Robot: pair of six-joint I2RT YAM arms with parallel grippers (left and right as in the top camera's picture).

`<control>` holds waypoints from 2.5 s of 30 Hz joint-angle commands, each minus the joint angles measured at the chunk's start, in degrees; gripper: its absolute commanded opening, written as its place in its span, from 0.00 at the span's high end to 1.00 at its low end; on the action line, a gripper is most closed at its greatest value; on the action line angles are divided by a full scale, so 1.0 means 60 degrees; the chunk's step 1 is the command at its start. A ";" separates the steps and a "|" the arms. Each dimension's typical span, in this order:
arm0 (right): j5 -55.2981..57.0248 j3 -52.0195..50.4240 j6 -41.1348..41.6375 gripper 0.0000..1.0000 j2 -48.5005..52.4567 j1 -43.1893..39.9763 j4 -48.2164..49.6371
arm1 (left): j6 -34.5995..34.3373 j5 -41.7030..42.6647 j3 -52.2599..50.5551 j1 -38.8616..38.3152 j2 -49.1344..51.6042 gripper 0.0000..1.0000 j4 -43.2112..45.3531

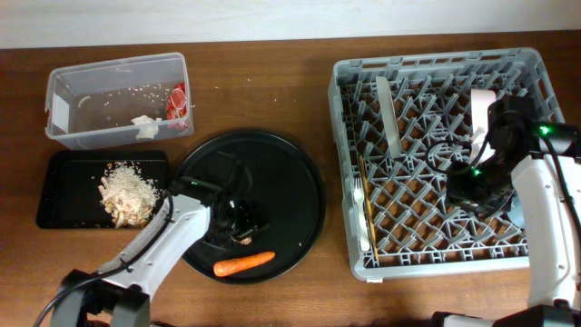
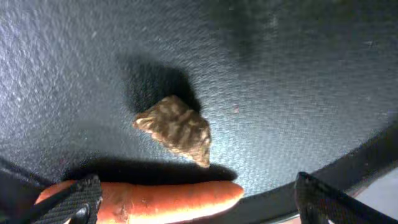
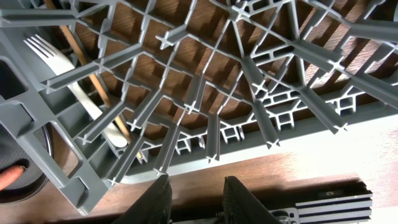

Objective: Sort waste into correct bins and load items into the dishwasher rack
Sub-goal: 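Grasp the brown scrap with the left gripper and drop it on the black tray, then grasp the carrot with the left gripper and drop it on the black tray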

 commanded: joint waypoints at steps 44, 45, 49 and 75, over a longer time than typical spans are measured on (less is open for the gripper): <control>0.0189 -0.0015 -0.0120 0.69 -0.0215 0.0051 -0.0036 | -0.5380 0.1249 0.1574 -0.0525 0.0142 0.01 -0.1457; 0.0189 -0.0015 -0.0120 0.69 -0.0215 0.0051 -0.0036 | -0.5661 0.1239 0.1315 -0.0943 0.0142 0.01 -0.1053; 0.0186 -0.0015 -0.0120 0.69 -0.0215 0.0051 -0.0044 | -0.7420 -0.0204 0.0291 -0.2127 0.0142 0.01 -0.0696; 0.0193 -0.0015 -0.0124 0.69 -0.0215 0.0051 -0.0149 | -0.3956 -0.5340 -0.0357 -0.1042 -0.0918 0.95 0.0018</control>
